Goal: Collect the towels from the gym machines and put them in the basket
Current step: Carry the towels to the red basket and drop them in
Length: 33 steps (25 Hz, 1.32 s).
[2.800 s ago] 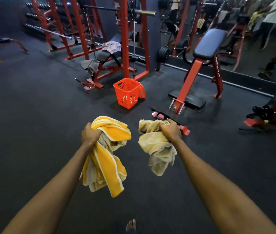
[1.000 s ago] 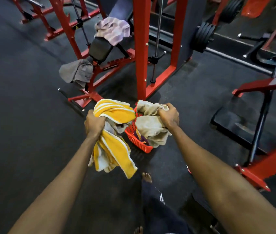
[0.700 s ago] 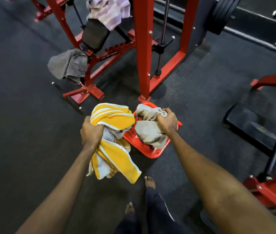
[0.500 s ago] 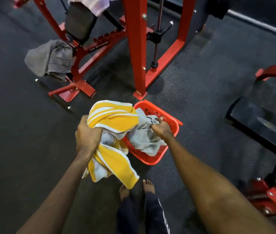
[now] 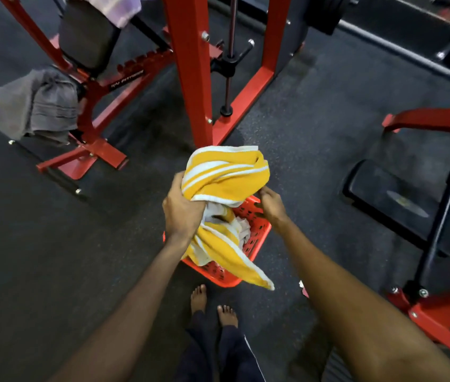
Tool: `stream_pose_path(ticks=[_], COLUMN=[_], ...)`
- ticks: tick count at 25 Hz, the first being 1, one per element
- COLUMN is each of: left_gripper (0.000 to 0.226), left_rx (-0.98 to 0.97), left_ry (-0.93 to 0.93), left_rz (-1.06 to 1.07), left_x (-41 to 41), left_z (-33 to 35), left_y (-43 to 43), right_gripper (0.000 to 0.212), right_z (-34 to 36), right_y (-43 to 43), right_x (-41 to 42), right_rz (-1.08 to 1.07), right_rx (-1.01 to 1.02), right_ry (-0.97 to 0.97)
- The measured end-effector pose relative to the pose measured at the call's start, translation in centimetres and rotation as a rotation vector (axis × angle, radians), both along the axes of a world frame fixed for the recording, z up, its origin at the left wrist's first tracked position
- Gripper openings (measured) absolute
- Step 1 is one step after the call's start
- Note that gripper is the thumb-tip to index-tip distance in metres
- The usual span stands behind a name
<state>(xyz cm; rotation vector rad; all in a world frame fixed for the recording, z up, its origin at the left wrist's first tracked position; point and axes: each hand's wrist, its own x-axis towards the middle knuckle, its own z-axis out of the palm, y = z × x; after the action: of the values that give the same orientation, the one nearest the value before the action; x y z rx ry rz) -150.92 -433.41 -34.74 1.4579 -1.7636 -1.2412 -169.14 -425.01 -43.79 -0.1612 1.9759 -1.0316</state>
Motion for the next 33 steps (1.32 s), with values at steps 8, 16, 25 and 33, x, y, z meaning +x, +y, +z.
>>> stream_pose_path(ticks=[8, 16, 25, 33], left_gripper=[0.096, 0.023, 0.021, 0.024], left_rx=[0.363, 0.563, 0.431, 0.163], left_ry=[-0.56, -0.517, -0.003, 0.15], left_rz=[-0.398, -0.47, -0.034, 0.395], left_x=[2.7, 0.4, 2.9, 20.4], left_z=[-25.7, -27.8, -7.5, 11.9], left_y=[-2.2, -4.0, -16.0, -12.6], right_gripper=[0.036, 0.033, 0.029, 0.03], right_z=[-12.6, -14.8, 1.0, 17.6], right_y=[1.2, -3.8, -17.4, -24.0], right_x=[1.3, 3.3, 5.7, 20.0], right_rz=[0.316, 0.327, 0.447, 0.972], right_rx=[0.3, 0.244, -0.01, -0.278], right_ry=[0.18, 0.038, 0.081, 0.109])
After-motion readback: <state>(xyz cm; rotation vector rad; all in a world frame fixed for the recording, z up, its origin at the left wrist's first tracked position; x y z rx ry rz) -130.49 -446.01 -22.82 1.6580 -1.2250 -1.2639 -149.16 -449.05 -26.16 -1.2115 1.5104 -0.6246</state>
